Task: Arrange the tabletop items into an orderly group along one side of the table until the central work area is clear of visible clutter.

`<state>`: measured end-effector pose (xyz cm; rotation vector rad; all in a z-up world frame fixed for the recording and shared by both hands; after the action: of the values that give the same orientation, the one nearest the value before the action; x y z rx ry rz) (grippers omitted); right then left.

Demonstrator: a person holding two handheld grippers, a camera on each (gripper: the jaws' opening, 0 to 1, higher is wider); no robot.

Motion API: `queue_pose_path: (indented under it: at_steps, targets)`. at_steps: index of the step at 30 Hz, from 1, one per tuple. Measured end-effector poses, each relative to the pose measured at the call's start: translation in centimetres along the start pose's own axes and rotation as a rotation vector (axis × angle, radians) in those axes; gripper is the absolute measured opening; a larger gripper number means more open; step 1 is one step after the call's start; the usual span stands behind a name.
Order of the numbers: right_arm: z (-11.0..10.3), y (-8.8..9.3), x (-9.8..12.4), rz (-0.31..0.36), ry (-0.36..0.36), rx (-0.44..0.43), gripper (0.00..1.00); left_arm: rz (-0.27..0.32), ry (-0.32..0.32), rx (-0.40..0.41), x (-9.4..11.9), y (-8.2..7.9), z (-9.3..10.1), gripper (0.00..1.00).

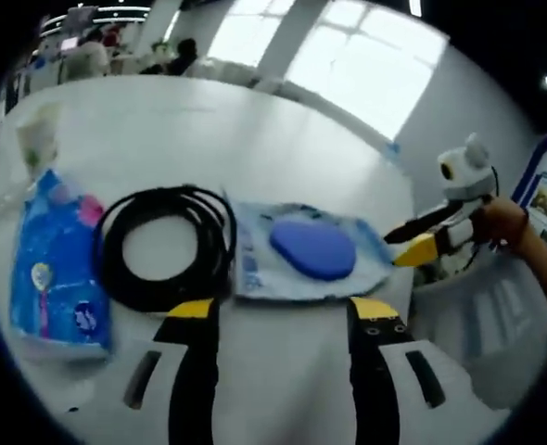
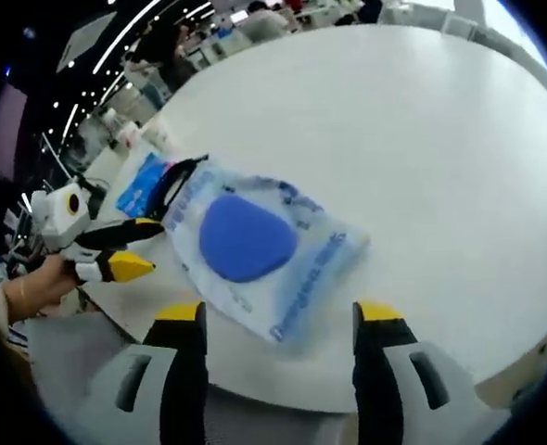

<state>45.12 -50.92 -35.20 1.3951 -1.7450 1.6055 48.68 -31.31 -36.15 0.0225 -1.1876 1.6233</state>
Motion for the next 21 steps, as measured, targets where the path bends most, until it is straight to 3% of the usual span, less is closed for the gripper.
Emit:
queue_pose_path:
  at_steps: [8,12,21]
  targets:
    - [0.0,0.9,-0.4,-0.063,0.014,0.008,0.52,0.027,-0.020,0.051,-0.7,-0.7,-0.7,0.43]
    - [0.5,0.7,-0.6,-0.069,0.042,0.036,0.49,0.040,-0.019,0.063,-0.9,-1.1,-0.8,0.31]
    - [0.7,1.2,-0.4,-0.096,0.036,0.017,0.31,0.014,-0.051,0.111,-1.0,-0.7,-1.6,0.18]
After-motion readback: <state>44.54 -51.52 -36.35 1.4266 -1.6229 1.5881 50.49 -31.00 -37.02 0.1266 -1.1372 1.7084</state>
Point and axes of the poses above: the point that each gripper's makers call its tool centre point, and the gripper's own axes: x roughly backward along the fingers, z roughly to its right, y roughly out of its underside, the point moved 3 cm from there along x, roughly backward along the fingers, and after that the axes turned 6 degrees about x, right-handed, at the moved point
